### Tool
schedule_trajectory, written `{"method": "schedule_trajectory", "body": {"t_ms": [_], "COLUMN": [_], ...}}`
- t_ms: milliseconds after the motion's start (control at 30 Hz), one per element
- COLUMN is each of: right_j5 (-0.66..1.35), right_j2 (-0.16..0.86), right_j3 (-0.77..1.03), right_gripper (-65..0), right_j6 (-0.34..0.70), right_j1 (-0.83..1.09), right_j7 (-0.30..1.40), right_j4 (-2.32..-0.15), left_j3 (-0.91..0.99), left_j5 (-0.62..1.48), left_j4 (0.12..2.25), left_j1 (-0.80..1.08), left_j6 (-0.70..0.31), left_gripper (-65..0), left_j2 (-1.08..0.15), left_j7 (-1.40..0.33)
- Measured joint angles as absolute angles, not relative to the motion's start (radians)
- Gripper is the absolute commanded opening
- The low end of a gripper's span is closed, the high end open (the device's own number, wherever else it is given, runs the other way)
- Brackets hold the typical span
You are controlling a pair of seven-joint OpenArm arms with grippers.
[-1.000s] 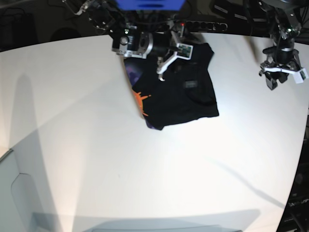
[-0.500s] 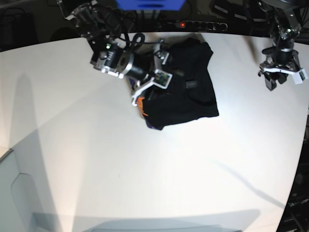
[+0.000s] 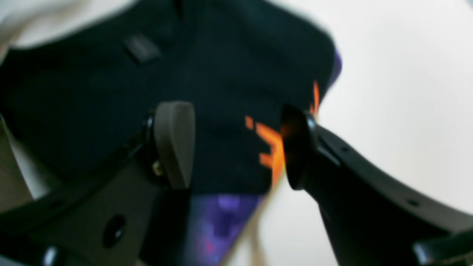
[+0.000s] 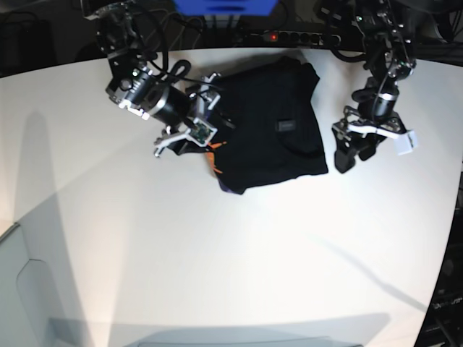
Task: Fold the T-shirt properly
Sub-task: 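Grasp the bundle's edges with both grippers and tuck them under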
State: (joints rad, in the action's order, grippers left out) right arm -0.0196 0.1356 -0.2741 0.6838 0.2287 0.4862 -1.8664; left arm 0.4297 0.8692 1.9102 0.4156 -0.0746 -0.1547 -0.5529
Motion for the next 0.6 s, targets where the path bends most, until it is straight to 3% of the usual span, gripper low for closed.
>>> {"method": "schedule_trajectory", "body": {"t_ms": [433, 500, 600], "right_j5": [-0.019, -0.019, -0.019], "right_j2": [0.157, 0.156, 0.171], "right_j3": [-0.229, -0.226, -0.226], "right_gripper": [-27.3, -27.3, -27.3], "right_j6": [0.684, 0.684, 0.684], "right_j1": [0.281, 0.28, 0.281], "right_j7": [0.486, 0.482, 0.483], "right_j4": [-1.866, -1.866, -1.866], "left_j3": [0.322, 0.319, 0.32], "left_j5": [0.731, 0.737, 0.737], "left_j4": [1.689, 1.674, 1.647], "left_j1": [0.276, 0.265, 0.253], "left_j6": [-0.071, -0.072, -0.074], "left_gripper": [-21.1, -25.3, -38.8], "left_j2": [-0.101, -0.097, -0.098], "left_j7": [-0.553, -0.553, -0.55]}}
